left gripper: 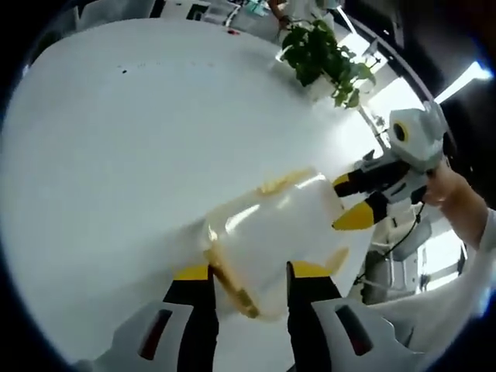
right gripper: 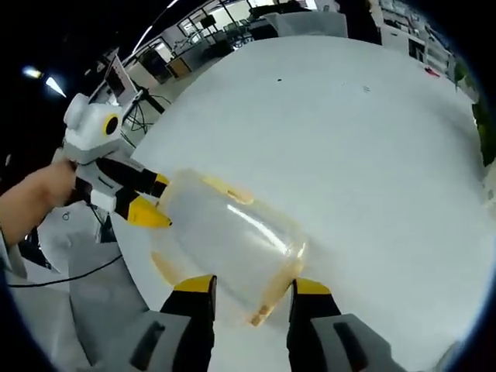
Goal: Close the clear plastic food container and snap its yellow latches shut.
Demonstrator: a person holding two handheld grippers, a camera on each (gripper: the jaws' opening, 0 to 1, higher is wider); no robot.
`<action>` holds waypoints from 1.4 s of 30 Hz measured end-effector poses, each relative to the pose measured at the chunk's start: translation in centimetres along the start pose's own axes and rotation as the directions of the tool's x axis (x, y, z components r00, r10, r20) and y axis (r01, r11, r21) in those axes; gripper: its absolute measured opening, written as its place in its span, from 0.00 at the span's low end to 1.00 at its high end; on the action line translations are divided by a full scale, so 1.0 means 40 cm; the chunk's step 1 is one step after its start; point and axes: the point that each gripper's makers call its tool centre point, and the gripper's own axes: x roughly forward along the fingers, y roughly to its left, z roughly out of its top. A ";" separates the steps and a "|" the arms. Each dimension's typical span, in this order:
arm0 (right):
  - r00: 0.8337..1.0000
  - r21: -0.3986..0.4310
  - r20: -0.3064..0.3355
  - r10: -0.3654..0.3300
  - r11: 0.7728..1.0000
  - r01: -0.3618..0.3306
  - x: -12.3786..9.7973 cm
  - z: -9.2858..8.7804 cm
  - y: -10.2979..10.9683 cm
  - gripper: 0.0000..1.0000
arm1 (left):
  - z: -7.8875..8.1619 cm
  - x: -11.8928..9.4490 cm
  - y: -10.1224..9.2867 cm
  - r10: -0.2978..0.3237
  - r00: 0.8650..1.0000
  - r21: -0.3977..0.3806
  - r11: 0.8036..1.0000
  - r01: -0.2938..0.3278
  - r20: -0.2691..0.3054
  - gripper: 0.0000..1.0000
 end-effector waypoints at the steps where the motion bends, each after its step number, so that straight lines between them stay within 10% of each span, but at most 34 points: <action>1: 1.000 -0.013 -0.009 -0.010 1.000 0.010 0.005 -0.003 -0.002 0.34 | 0.000 0.000 0.001 0.000 1.000 0.005 1.000 0.000 -0.001 0.31; 5: 1.000 -0.006 -0.014 -0.012 1.000 0.012 0.022 -0.015 0.006 0.34 | -0.001 0.001 0.002 0.001 1.000 -0.019 1.000 -0.001 0.006 0.29; 6: 0.998 -0.051 -0.053 -0.026 0.998 0.024 0.020 -0.031 0.005 0.34 | -0.009 0.006 -0.062 -0.115 0.993 -0.099 0.989 0.113 -0.012 0.27; 8: 0.999 -0.003 -0.035 -0.006 1.000 0.006 0.026 -0.022 0.016 0.35 | -0.005 -0.004 -0.014 -0.019 1.000 -0.030 0.999 0.019 0.000 0.28; 25: 1.000 0.022 0.017 0.003 1.000 -0.004 0.018 -0.012 0.007 0.38 | -0.003 0.004 0.003 -0.024 0.999 -0.050 0.998 0.025 0.031 0.34; 42: 0.998 -0.178 0.030 -0.055 0.982 0.060 0.002 0.000 -0.001 0.38 | -0.006 -0.007 0.004 0.022 1.000 0.134 0.991 -0.025 0.022 0.45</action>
